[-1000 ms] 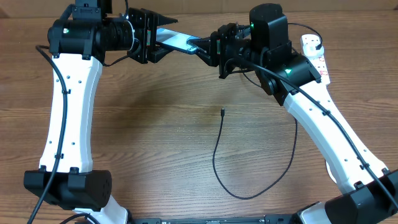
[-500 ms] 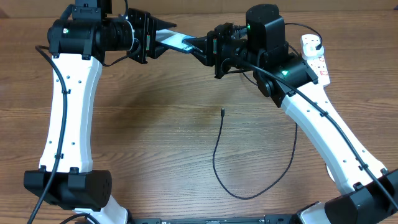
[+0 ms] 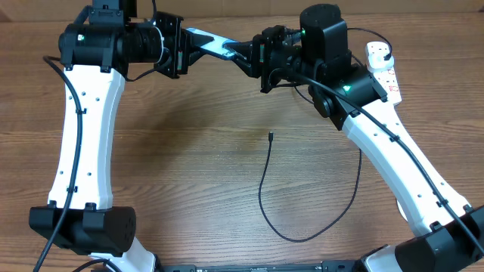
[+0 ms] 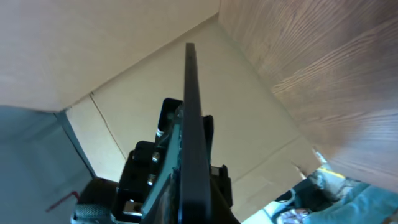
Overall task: Plug charger to phone and switch on socket
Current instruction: 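Release the phone from the right gripper and pull the right arm back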
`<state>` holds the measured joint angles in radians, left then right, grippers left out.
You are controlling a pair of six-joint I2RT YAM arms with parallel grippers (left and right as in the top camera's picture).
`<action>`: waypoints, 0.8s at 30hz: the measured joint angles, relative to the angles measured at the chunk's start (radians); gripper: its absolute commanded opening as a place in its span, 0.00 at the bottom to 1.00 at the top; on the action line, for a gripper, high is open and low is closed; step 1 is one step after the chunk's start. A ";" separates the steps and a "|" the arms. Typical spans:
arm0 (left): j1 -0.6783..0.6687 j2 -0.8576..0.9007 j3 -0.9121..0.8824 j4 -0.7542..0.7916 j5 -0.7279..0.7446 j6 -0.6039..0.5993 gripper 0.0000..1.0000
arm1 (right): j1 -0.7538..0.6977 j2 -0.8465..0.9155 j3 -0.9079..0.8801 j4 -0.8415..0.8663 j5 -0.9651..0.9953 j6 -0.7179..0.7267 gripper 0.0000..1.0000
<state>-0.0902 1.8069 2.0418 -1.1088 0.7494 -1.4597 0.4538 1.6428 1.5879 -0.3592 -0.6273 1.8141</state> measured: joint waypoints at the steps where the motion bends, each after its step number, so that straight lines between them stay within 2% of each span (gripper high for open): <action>1: 0.000 0.000 0.000 0.002 0.000 0.001 0.04 | 0.000 0.000 0.000 0.000 0.000 0.011 0.09; 3: 0.000 0.000 -0.001 0.002 0.000 0.002 0.04 | 0.001 0.000 0.001 0.000 -0.001 0.015 0.18; 9: 0.000 0.000 -0.001 0.006 -0.010 -0.005 0.04 | 0.031 -0.001 0.002 -0.005 -0.030 -0.023 0.77; 12: 0.000 0.000 -0.001 0.006 -0.022 -0.005 0.04 | 0.044 -0.003 0.002 -0.004 -0.038 -0.053 0.96; 13: 0.000 0.000 -0.001 0.006 -0.026 -0.005 0.04 | 0.045 -0.003 0.002 -0.005 -0.037 -0.070 1.00; 18: 0.000 0.000 -0.001 0.005 -0.094 0.008 0.04 | 0.035 -0.006 0.003 -0.058 -0.010 -0.224 1.00; 24: 0.006 0.000 -0.002 -0.053 -0.247 0.081 0.04 | -0.067 -0.007 0.003 -0.223 0.023 -0.479 1.00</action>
<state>-0.0845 1.8072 2.0403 -1.1622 0.5022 -1.3785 0.3870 1.6360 1.5913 -0.5819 -0.6041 1.3350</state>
